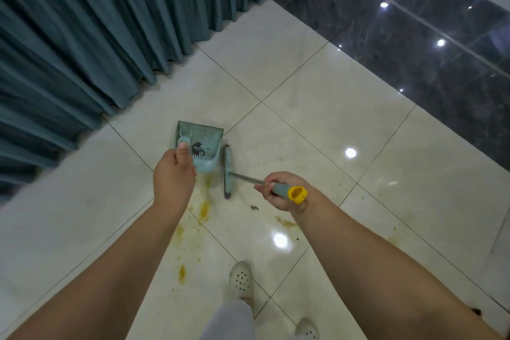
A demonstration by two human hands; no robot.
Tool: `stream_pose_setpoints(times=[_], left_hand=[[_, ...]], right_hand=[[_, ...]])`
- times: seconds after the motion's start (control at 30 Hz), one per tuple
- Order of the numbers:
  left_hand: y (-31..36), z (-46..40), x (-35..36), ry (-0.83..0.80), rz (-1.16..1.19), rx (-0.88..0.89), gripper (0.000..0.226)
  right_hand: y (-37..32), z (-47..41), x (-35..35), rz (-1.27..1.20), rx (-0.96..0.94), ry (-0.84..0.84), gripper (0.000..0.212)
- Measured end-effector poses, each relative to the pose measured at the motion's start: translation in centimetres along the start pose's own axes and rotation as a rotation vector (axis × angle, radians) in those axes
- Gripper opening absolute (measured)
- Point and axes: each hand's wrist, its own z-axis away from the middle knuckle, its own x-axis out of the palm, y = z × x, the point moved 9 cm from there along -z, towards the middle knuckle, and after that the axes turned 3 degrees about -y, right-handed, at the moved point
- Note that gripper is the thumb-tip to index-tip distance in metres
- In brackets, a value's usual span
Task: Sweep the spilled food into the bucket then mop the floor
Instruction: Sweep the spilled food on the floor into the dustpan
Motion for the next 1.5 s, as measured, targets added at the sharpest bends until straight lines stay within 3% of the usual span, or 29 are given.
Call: stream_pose_setpoints(times=[0.2,0.43,0.63,0.73,0.9,1.03,1.17,1.33,1.5], left_hand=[[-0.2,-1.4,0.4,-0.008,-0.075,0.02,0.048],[0.0,-2.6,1.4,-0.01,-0.068,0.01,0.046],[1.1,-2.8,2.7,-0.025,-0.074,0.025,0.048],[1.7,-2.4,3.1,-0.03,-0.075,0.03,0.048],[2.6,-1.3,3.5,-0.037,-0.082,0.038,0.044],[3.2,-0.2,4.0,-0.044,-0.08,0.035,0.046],[3.6,1.3,4.3,-0.037,-0.088,0.023,0.046],[3.7,3.0,4.6,0.006,-0.101,0.022,0.048],[3.5,5.1,5.9,0.016,-0.127,0.021,0.052]], right_hand=[[-3.1,-1.9,1.4,-0.082,-0.052,-0.018,0.022],[-7.5,0.1,-5.3,-0.345,-0.169,0.083,0.027],[-8.8,1.8,-12.8,-0.388,-0.239,0.145,0.067],[-8.2,4.1,-13.4,-0.367,-0.236,0.197,0.047],[-5.9,7.0,-13.9,-0.304,-0.177,0.221,0.048],[-2.7,8.3,-13.0,-0.25,-0.081,0.142,0.049],[0.7,8.0,-12.5,-0.181,0.0,0.098,0.039],[3.1,7.4,-13.6,-0.083,0.09,0.078,0.012],[2.2,8.1,-18.4,-0.005,0.106,0.143,0.01]])
